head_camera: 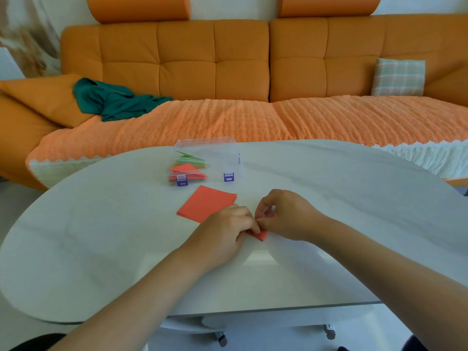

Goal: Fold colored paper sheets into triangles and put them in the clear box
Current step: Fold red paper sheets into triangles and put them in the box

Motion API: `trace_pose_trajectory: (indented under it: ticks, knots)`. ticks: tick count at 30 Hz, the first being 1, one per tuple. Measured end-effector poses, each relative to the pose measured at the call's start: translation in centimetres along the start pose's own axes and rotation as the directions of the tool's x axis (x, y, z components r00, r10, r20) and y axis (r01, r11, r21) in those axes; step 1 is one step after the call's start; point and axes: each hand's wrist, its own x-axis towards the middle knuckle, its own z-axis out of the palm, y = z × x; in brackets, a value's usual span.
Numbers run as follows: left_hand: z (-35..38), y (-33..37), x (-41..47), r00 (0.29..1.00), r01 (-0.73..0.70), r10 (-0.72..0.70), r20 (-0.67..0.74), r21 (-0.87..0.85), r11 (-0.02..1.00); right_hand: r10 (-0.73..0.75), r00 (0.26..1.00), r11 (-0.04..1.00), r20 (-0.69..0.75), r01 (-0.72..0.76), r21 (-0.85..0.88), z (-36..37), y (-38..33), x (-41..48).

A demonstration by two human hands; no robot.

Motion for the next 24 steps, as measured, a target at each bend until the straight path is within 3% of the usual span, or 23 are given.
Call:
trace_pose_trajectory:
  ticks: [10,24]
  knots:
    - [0.2,1.9,-0.9,0.999,-0.014,0.007,0.044,0.145,0.989,0.034,0.999,0.991,0.029,-0.037,0.128,-1.3,1.7,-0.9]
    - [0.2,2.3,-0.9,0.995,0.009,-0.030,0.100,0.209,0.978,0.042,0.995,0.998,0.090,-0.046,0.039,-2.4,2.4,0.2]
